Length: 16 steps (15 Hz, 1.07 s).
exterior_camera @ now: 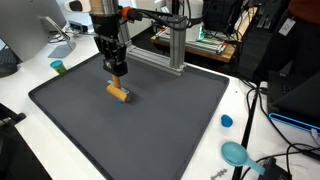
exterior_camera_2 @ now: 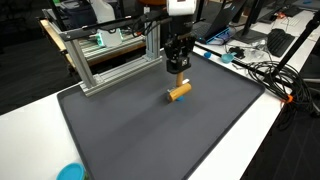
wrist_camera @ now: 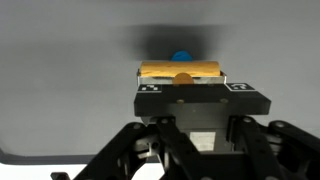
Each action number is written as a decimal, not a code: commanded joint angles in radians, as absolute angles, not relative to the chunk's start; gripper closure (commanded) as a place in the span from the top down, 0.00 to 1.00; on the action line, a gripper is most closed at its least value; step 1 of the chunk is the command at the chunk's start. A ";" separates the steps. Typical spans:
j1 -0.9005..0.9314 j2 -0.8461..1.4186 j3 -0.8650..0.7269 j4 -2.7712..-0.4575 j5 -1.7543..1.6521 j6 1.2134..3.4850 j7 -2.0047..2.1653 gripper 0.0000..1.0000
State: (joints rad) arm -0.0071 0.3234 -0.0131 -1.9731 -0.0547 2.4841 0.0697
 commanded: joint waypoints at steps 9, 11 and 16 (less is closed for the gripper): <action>-0.013 0.435 -0.014 -1.866 -0.028 2.394 0.053 0.22; -0.007 0.446 -0.020 -1.856 -0.042 2.371 0.063 0.22; -0.002 0.470 -0.024 -1.839 -0.051 2.301 0.072 0.22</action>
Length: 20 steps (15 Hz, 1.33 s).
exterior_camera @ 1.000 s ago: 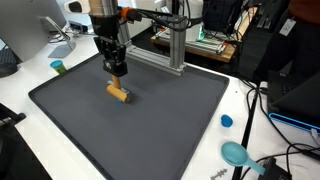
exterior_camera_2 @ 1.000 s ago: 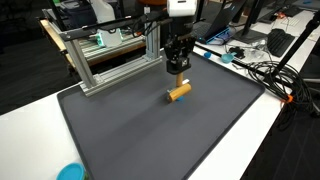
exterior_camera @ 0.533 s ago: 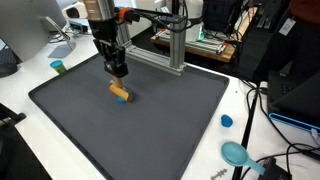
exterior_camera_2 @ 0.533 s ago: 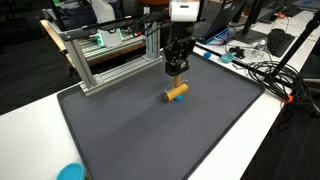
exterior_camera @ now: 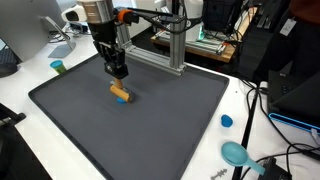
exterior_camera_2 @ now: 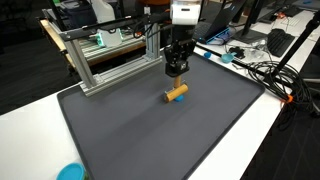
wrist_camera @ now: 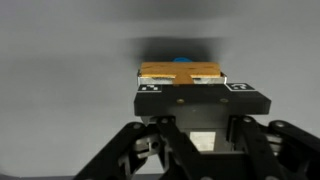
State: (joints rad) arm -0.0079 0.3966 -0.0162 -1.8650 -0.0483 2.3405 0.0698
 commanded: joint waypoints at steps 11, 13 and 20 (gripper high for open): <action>-0.014 0.502 -0.013 -1.794 -0.025 2.269 0.053 0.22; -0.016 0.500 -0.009 -1.802 -0.022 2.331 0.039 0.22; -0.031 0.503 0.006 -1.813 0.015 2.439 0.007 0.22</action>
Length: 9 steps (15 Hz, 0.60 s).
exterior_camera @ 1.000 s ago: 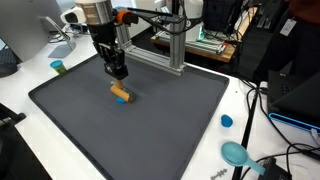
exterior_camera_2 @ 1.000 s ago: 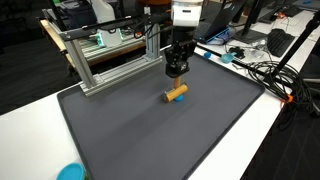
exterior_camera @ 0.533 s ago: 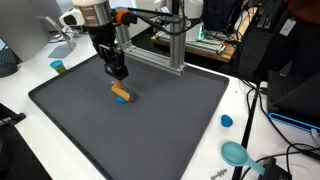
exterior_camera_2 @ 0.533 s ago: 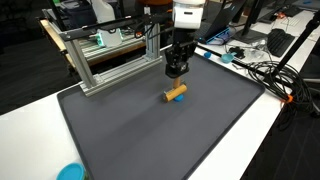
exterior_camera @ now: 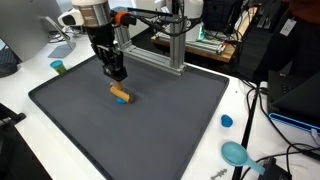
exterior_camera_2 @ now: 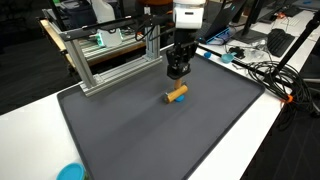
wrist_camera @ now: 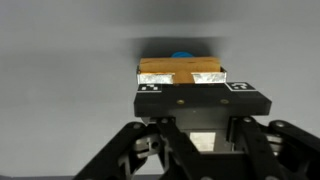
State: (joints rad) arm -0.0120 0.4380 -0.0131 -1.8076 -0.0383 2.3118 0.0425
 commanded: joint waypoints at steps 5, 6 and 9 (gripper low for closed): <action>-0.040 0.504 0.010 -1.822 0.052 2.490 -0.016 0.22; -0.039 0.507 0.009 -1.822 0.052 2.494 -0.019 0.22; -0.033 0.512 0.001 -1.825 0.045 2.533 0.001 0.22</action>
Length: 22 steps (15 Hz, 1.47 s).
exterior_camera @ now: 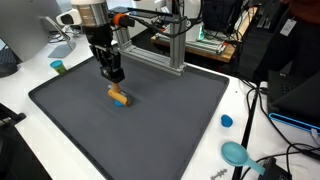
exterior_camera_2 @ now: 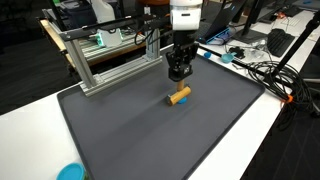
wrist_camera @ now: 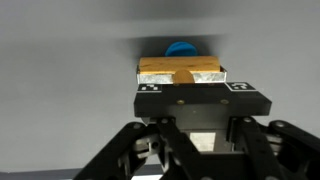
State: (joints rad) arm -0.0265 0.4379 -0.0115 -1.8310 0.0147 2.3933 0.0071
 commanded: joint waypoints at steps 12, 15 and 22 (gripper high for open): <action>-0.067 0.328 0.072 -1.950 0.081 2.516 -0.142 0.22; -0.054 0.213 0.085 -2.006 0.055 2.392 -0.254 0.22; -0.027 0.142 0.093 -1.945 0.052 2.073 -0.570 0.22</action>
State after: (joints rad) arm -0.0315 0.1603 0.0927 -1.9654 0.0504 2.1738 -0.4442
